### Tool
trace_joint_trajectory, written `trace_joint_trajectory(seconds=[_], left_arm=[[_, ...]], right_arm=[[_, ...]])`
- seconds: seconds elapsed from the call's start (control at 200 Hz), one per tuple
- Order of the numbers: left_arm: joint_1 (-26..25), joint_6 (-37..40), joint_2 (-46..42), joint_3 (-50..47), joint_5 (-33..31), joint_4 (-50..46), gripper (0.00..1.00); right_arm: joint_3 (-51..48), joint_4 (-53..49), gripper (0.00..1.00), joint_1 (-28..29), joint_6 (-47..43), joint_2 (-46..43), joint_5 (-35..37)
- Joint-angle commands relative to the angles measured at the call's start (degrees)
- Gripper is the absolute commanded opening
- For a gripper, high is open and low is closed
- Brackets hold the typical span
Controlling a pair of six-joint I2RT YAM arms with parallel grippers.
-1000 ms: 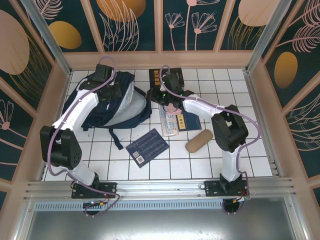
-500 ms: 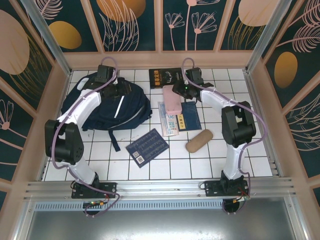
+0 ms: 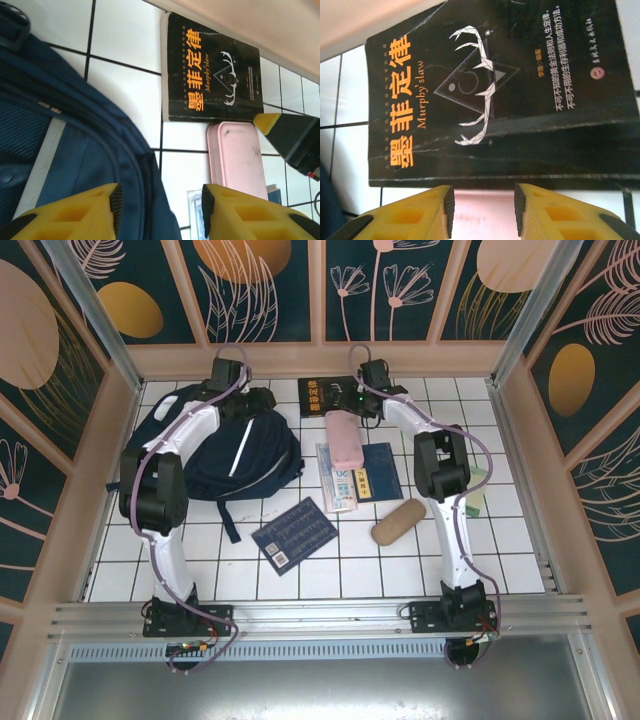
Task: Pack books, pencil case, and school supplies into a backpack
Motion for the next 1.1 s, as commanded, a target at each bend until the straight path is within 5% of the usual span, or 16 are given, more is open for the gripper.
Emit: trace_joint_trajectory(seconds=[0.0, 0.485, 0.705, 1.096], left_arm=[[-0.7, -1.6, 4.3, 5.3, 1.4, 1.5, 0.48], [-1.9, -5.5, 22.0, 23.0, 3.3, 5.0, 0.50], [-2.0, -6.0, 22.3, 22.9, 3.2, 5.7, 0.49], [-2.4, -8.8, 12.8, 9.0, 5.3, 10.9, 0.49]], right_arm=[[1.8, -3.8, 0.39, 0.4, -2.4, 0.9, -1.5], [-24.6, 2.9, 0.37, 5.6, 0.6, -15.5, -3.1], [-15.5, 5.0, 0.35, 5.0, 0.7, -12.2, 0.3], [13.2, 1.8, 0.32, 0.2, 3.0, 9.0, 6.9]])
